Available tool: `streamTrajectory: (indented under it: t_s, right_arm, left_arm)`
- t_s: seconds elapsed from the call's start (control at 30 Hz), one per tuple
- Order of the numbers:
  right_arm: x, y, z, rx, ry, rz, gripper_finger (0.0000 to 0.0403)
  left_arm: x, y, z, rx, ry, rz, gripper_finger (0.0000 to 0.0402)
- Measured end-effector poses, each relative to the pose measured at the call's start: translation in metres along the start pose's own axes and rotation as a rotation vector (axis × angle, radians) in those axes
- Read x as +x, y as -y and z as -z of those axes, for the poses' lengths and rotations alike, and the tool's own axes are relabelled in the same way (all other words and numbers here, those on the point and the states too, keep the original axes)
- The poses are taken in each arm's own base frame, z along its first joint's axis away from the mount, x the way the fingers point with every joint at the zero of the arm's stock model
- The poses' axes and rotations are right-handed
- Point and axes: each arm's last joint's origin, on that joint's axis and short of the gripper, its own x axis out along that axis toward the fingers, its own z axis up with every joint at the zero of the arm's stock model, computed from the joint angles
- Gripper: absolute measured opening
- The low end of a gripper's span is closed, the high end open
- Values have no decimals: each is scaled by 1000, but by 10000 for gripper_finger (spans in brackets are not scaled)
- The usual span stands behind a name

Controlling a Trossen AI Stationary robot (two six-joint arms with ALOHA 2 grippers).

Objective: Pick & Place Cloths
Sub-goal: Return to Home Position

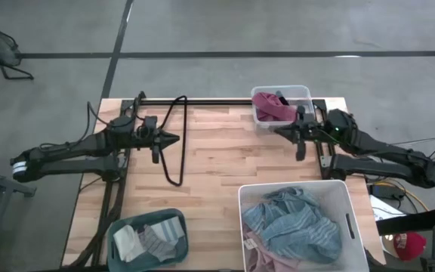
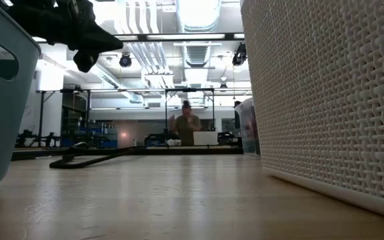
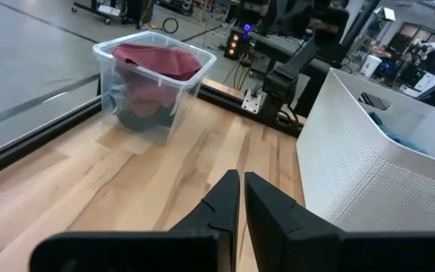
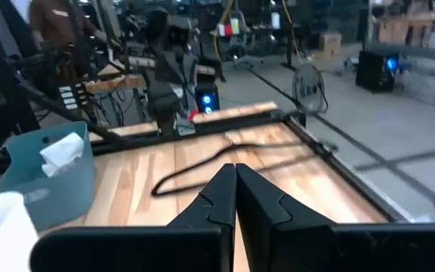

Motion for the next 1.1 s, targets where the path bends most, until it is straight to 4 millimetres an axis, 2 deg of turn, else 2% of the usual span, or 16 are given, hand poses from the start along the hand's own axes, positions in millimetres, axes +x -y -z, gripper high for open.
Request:
streamTrajectory:
  t_s: [0.13, 0.5, 0.73, 1.1]
  right_arm:
    - [-17, -2, 20, 85, -29, 30, 8]
    - [-45, -2, 61, 159, 89, 105, 9]
    - [-49, 0, 89, 214, 118, 95, 9]
    - [-45, 4, 115, 310, 97, 94, 9]
  left_arm:
    - [0, 0, 0, 0, 0, 0, 28]
    - [0, 0, 0, 0, 1, 0, 28]
    - [0, 0, 0, -1, 1, 0, 28]
    - [0, 0, 0, -1, 2, 1, 28]
